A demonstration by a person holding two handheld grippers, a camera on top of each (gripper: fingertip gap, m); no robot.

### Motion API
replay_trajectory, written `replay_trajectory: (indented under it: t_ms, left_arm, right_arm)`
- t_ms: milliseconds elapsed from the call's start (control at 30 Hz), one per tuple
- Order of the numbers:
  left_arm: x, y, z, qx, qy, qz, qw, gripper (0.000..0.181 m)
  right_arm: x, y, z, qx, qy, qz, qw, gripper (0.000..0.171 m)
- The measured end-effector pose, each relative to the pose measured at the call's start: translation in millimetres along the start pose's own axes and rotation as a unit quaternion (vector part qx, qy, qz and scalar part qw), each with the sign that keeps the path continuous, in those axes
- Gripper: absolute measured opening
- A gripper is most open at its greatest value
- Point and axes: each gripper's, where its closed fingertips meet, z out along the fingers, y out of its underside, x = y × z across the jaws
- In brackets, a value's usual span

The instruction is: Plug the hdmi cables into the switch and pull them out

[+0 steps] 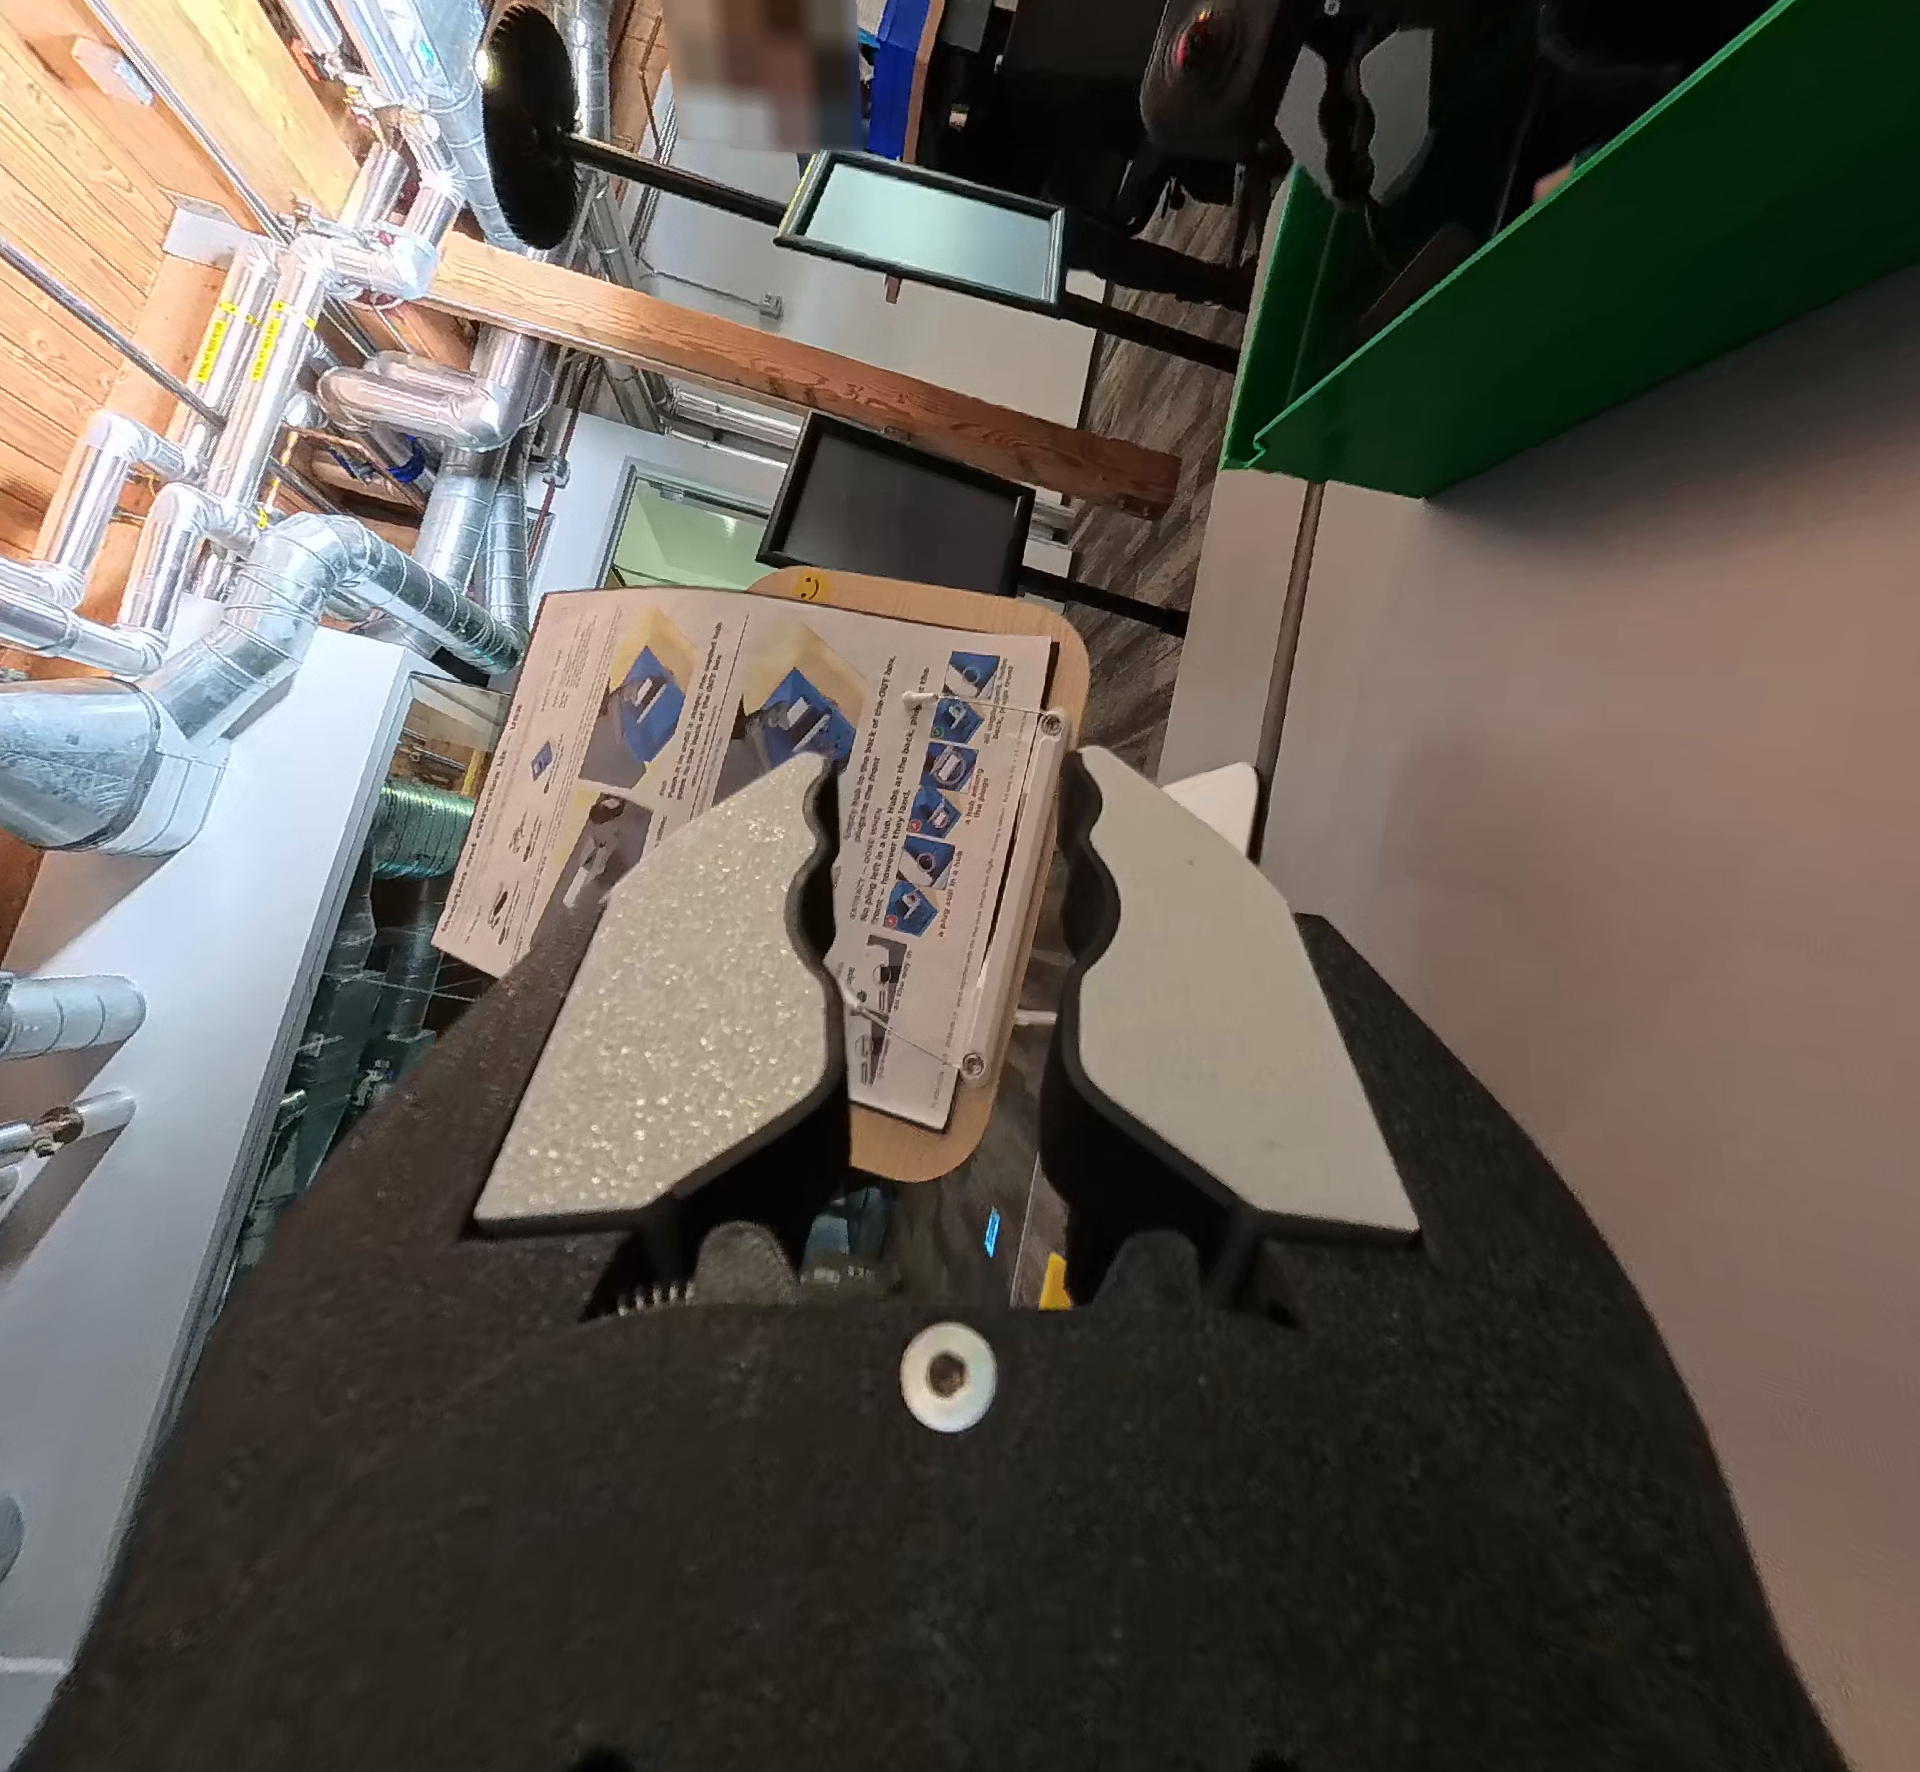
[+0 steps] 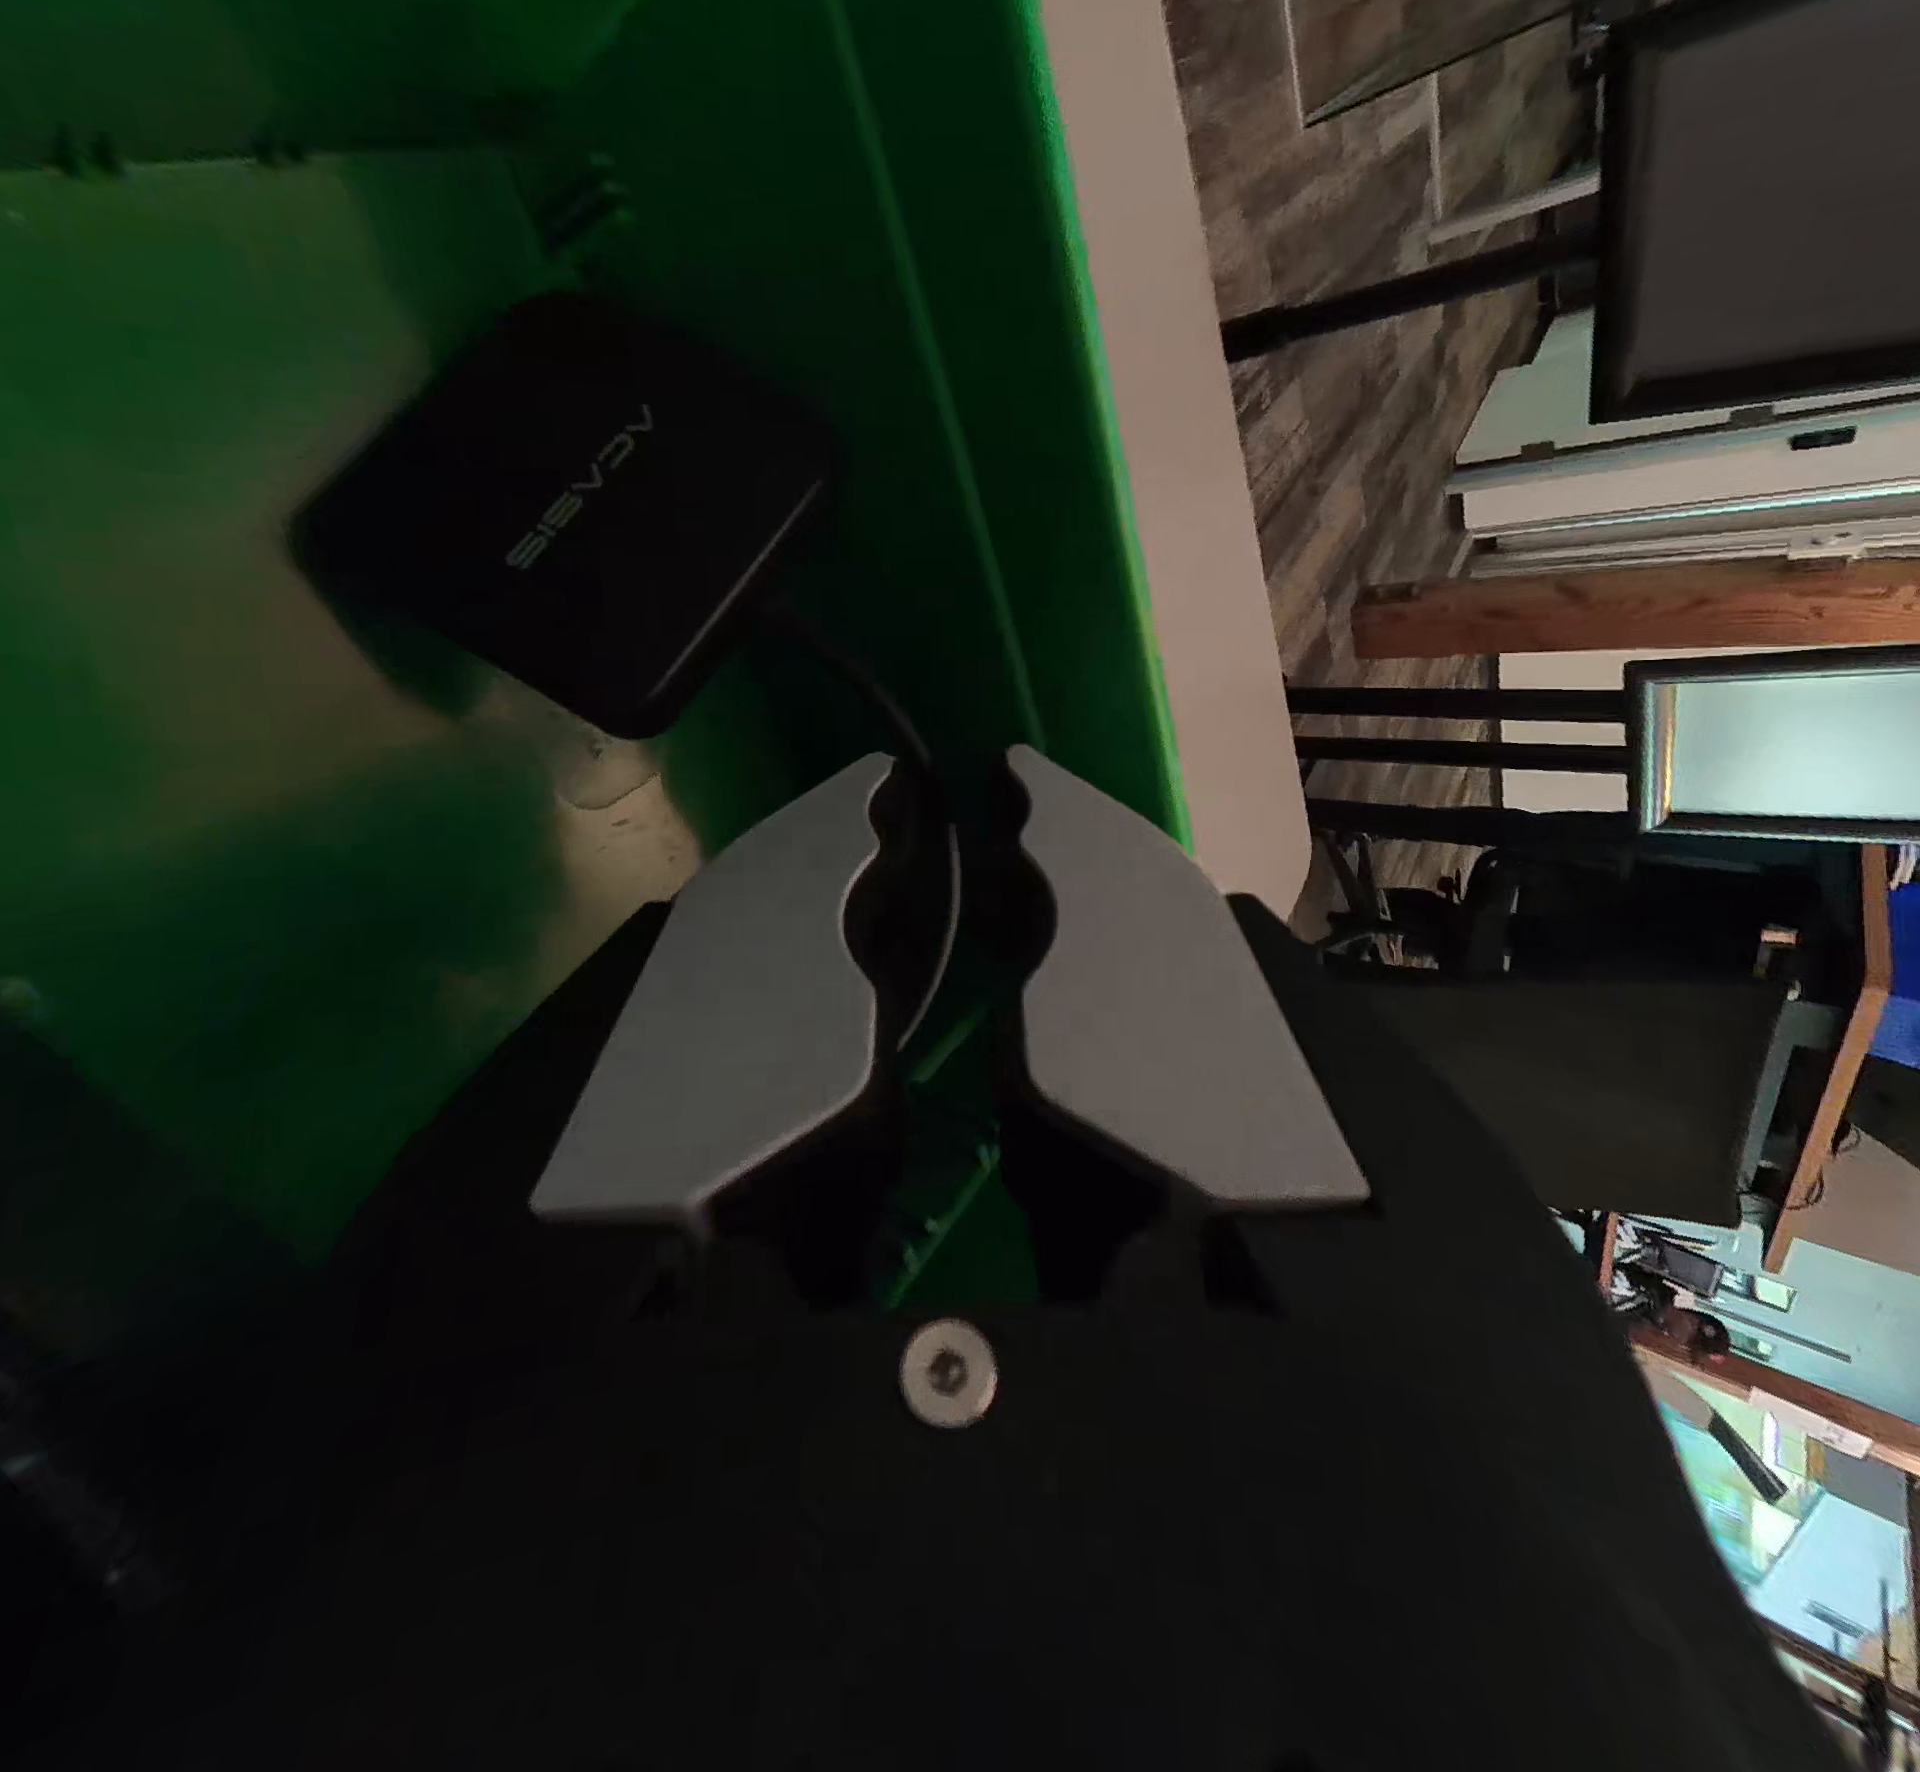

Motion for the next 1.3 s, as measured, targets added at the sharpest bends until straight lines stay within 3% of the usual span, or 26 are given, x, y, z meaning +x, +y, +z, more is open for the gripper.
replay_trajectory:
  t_ms: [167, 433, 600, 767, 933, 1033, 1300]
  left_arm:
    - [-28.7, 39.5, -11.0, -0.065, -0.020, -0.004, 0.998, 0.040]
    - [-91.3, 178.3, -88.6, -0.252, -0.052, -0.153, 0.954, 0.038]
    - [-80.9, 246.4, -119.3, -0.349, -0.042, -0.167, 0.921, 0.036]
    - [-55.4, 274.1, -111.8, -0.355, -0.007, -0.187, 0.916, 0.035]
    - [-27.5, 294.9, -76.6, -0.341, 0.119, -0.099, 0.927, 0.034]
    - [-2.9, 323.8, -66.4, -0.355, 0.223, -0.051, 0.906, 0.035]
    - [38.6, 353.6, -56.5, -0.356, 0.366, -0.031, 0.859, 0.034]
  right_arm:
    - [9.0, 1.1, -9.7, 0.008, 0.019, 0.012, 1.000, 0.028]
    - [51.2, -20.9, -71.5, 0.038, 0.100, 0.027, 0.994, 0.028]
    - [67.2, -77.1, -129.7, 0.123, 0.146, 0.042, 0.981, 0.028]
    - [43.1, -136.1, -154.2, 0.201, 0.111, 0.017, 0.973, 0.028]
    - [23.4, -158.8, -152.4, 0.230, 0.066, 0.000, 0.971, 0.028]
    - [21.2, -161.2, -149.6, 0.238, 0.053, 0.003, 0.970, 0.028]
    - [19.9, -153.2, -143.4, 0.229, 0.045, 0.003, 0.973, 0.028]
